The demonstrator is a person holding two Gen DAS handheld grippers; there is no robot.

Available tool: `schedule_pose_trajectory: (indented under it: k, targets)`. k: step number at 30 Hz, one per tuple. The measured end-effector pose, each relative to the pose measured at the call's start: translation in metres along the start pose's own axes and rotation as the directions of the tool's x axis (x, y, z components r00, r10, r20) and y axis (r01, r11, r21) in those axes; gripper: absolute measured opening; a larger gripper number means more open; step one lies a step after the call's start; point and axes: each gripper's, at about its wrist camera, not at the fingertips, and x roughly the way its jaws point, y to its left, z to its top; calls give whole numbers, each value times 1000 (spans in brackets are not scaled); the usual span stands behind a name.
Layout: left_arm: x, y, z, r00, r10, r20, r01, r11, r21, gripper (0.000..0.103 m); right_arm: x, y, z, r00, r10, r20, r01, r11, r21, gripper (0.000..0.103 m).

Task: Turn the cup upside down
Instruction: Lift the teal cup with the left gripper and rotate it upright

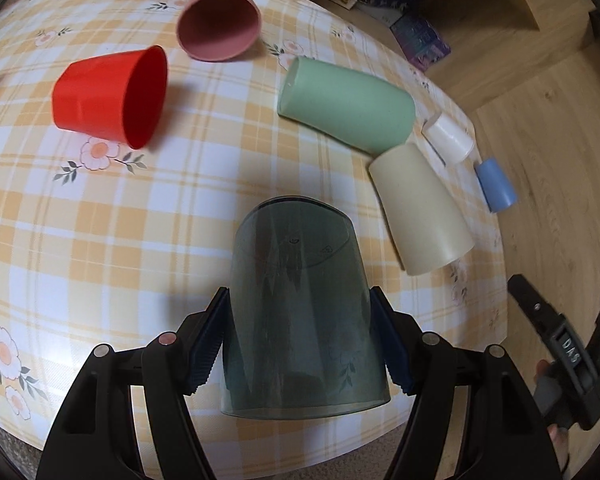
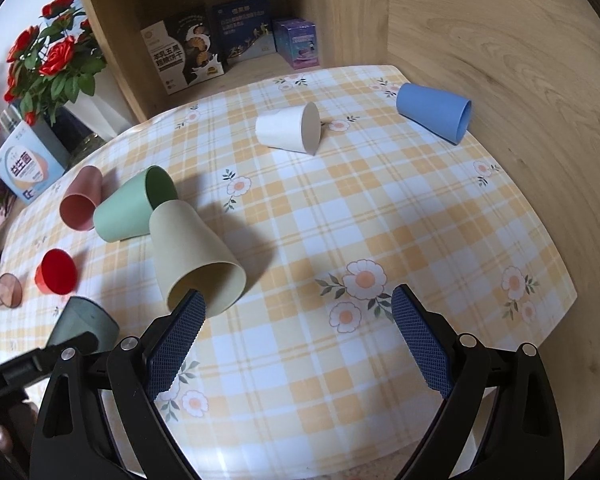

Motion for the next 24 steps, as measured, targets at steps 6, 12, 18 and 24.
schedule_pose_trajectory:
  k: [6, 12, 18, 24]
  targets:
    - [9, -6, -3, 1000, -11, -17, 10, 1000, -7, 67, -2, -2, 0, 1000, -4, -5, 4, 1000, 9, 91]
    - [21, -9, -9, 998, -24, -58, 24, 1000, -7, 66, -4, -3, 0, 1000, -4, -3, 4, 1000, 9, 91]
    - [19, -6, -9, 996, -54, -74, 52, 998, -36, 68, -8, -4, -1, 1000, 1, -3, -1, 1000, 19, 91]
    - [3, -1, -9, 999, -36, -31, 35, 999, -16, 83, -13, 2, -5, 1000, -1, -10, 1, 1000, 12, 91]
